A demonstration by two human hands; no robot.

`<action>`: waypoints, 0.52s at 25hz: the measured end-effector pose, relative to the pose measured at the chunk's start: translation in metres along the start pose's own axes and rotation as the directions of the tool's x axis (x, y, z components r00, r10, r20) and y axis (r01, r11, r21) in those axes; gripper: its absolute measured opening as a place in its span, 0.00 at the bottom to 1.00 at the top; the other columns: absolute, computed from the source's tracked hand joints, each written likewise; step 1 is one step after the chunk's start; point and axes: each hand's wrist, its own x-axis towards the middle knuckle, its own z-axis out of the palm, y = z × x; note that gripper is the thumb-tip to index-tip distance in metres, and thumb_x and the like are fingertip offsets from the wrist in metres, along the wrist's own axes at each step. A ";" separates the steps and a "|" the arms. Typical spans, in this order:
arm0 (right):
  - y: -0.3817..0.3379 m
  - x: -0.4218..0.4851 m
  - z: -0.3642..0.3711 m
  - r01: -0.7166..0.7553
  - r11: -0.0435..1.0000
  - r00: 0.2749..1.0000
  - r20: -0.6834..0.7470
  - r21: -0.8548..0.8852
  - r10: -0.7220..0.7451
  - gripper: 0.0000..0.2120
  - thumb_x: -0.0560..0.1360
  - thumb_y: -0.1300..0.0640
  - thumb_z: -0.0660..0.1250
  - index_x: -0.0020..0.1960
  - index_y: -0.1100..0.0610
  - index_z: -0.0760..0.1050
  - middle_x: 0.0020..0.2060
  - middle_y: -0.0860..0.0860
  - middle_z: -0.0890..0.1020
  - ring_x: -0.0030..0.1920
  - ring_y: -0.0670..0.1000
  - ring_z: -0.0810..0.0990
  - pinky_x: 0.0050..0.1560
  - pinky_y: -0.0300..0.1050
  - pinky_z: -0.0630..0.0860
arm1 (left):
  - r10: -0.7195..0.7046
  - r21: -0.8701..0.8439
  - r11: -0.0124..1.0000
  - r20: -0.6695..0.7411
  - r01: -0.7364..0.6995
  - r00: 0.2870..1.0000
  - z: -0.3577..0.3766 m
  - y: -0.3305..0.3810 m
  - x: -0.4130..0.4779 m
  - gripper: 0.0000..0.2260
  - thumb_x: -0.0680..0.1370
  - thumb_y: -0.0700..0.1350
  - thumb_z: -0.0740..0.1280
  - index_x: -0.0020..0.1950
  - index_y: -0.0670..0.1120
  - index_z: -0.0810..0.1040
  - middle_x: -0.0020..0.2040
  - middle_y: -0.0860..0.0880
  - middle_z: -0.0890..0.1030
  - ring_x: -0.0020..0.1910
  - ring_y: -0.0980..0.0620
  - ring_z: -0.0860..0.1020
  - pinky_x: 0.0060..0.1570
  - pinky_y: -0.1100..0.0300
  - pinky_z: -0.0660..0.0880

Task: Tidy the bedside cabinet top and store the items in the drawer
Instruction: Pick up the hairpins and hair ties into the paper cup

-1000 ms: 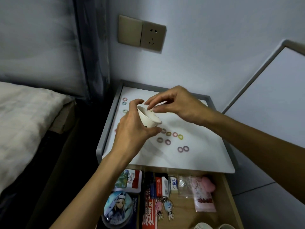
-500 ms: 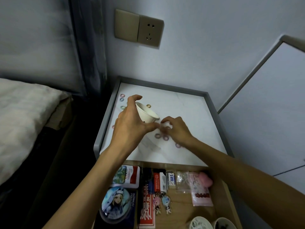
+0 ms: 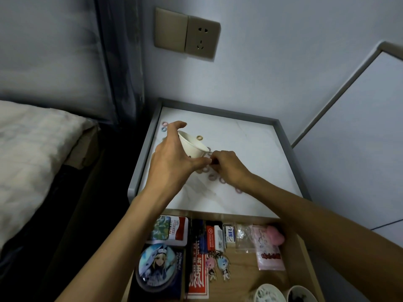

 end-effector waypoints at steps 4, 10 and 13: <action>-0.016 -0.003 -0.036 -0.055 0.956 0.990 -0.111 0.290 0.091 0.04 0.76 0.64 0.68 0.49 0.60 0.81 0.44 0.54 0.84 0.38 0.47 0.82 0.42 0.35 0.75 | 0.002 0.012 1.000 0.004 -0.002 1.000 -0.001 -0.002 0.000 0.41 0.63 0.50 0.81 0.70 0.53 0.63 0.54 0.50 0.76 0.52 0.46 0.76 0.50 0.51 0.76; -0.086 -0.030 -0.100 0.296 0.814 0.946 -0.038 0.500 -0.321 0.07 0.73 0.67 0.71 0.50 0.60 0.80 0.44 0.53 0.84 0.43 0.46 0.83 0.50 0.41 0.80 | 0.011 -0.044 0.999 0.044 -0.009 0.999 0.006 -0.001 -0.001 0.40 0.62 0.50 0.81 0.68 0.54 0.64 0.56 0.52 0.79 0.51 0.48 0.79 0.49 0.48 0.78; -0.089 -0.040 -0.103 0.333 0.857 0.936 -0.027 0.393 -0.351 0.12 0.72 0.68 0.71 0.54 0.58 0.82 0.47 0.50 0.85 0.48 0.45 0.84 0.52 0.40 0.80 | 0.031 -0.084 0.996 0.049 -0.027 0.998 0.008 0.001 -0.003 0.39 0.63 0.49 0.81 0.68 0.53 0.64 0.55 0.52 0.79 0.51 0.49 0.79 0.48 0.51 0.78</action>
